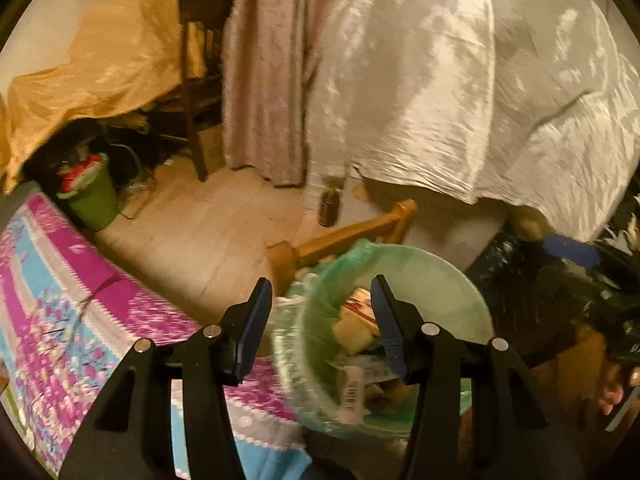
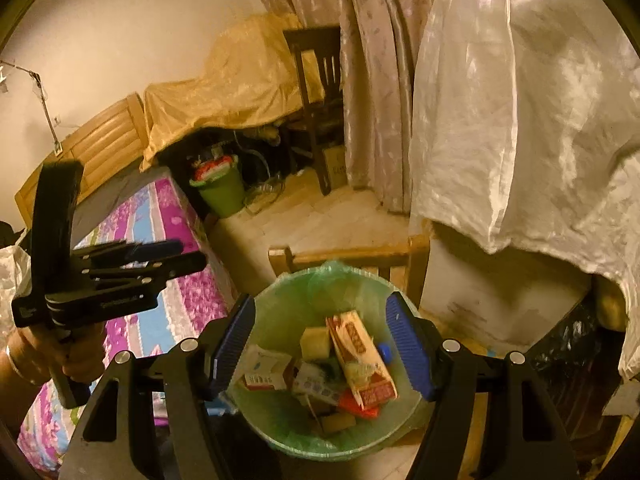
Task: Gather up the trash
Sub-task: 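Open both tools over the bin to drop sponge and blue cap, then move both tools back toward the trash on the bed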
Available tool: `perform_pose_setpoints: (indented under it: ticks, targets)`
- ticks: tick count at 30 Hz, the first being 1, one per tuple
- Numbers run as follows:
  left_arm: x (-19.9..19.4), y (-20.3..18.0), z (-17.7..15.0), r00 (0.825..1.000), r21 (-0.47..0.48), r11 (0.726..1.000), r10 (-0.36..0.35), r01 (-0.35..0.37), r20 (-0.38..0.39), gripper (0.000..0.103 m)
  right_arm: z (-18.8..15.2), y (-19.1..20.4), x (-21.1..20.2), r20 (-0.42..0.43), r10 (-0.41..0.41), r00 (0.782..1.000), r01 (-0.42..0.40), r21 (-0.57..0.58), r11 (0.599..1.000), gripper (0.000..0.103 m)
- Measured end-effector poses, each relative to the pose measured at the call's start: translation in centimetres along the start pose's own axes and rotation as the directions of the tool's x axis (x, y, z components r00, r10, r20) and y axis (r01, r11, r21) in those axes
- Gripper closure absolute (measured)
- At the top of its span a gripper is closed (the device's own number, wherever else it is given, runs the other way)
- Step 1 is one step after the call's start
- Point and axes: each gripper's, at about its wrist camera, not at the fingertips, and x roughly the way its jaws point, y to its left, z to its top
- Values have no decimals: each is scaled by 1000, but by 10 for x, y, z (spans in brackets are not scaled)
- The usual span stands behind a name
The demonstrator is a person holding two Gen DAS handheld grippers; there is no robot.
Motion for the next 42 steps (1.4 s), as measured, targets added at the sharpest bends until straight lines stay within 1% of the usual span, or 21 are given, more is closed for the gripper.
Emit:
perform_pose_setpoints:
  ticks: [3,5,8,10,13,14,17,18,20,21,26,29,30,31,32,33,34,36,38,40,42]
  targets:
    - [-20,19,-10,994,-30,996,89,-87,60,53,-1,13,-10,90,-4,996,4,-5,1000,32]
    - [-34,35,-20,986,-56,989,141,-136,87,49,-4,26,-13,135,-11,991,14,-23,1000,32]
    - [-58,66,-40,966,-104,969,234,-223,109,48,-11,62,-12,203,-1,979,17,-78,997,31]
    - [-72,85,-51,956,-142,956,273,-256,112,48,-17,85,-11,229,22,973,4,-110,994,30]
    - [-100,120,-78,930,-200,924,352,-326,108,46,-28,131,-3,225,109,968,-69,-176,982,28]
    - [-112,136,-90,916,-229,905,388,-358,99,46,-31,144,0,214,133,968,-92,-192,977,28]
    - [-139,168,-117,895,-294,868,439,-399,80,46,-44,199,13,148,230,962,-185,-270,945,28]
    - [-150,182,-129,882,-315,849,466,-424,71,46,-47,214,15,131,256,958,-210,-290,934,27]
    - [-167,202,-150,864,-353,819,501,-453,52,46,-57,248,19,85,310,947,-265,-339,903,26]
    - [-176,213,-162,856,-380,800,516,-465,40,46,-65,275,20,50,348,936,-304,-378,874,25]
    - [-218,262,-231,818,-511,694,574,-508,-34,46,-96,360,29,-90,447,890,-427,-507,748,24]
    - [-236,285,-280,797,-567,623,596,-539,-103,46,-118,410,40,-196,494,847,-510,-564,650,23]
    - [-242,294,-299,790,-586,595,597,-550,-136,46,-127,430,45,-242,506,828,-542,-580,609,23]
    - [-246,301,-311,785,-598,575,599,-559,-158,46,-135,442,49,-269,512,816,-560,-589,583,23]
    - [-252,310,-329,774,-615,541,604,-573,-191,46,-142,454,53,-297,516,803,-579,-594,559,23]
    - [-257,318,-342,765,-626,516,608,-585,-213,46,-149,468,59,-338,523,783,-608,-593,528,23]
    - [-261,323,-351,759,-631,501,611,-592,-227,46,-156,480,65,-368,525,767,-629,-591,504,23]
    - [-272,340,-372,743,-642,465,618,-609,-258,46,-167,497,76,-413,528,742,-660,-589,467,23]
    - [-281,359,-389,737,-659,434,613,-614,-283,46,-178,517,87,-453,523,722,-682,-590,432,23]
    - [-287,370,-401,731,-668,413,614,-619,-298,46,-184,525,98,-480,514,711,-695,-592,409,23]
    - [-291,385,-409,724,-673,393,613,-626,-316,46,-192,538,111,-501,498,708,-699,-596,395,23]
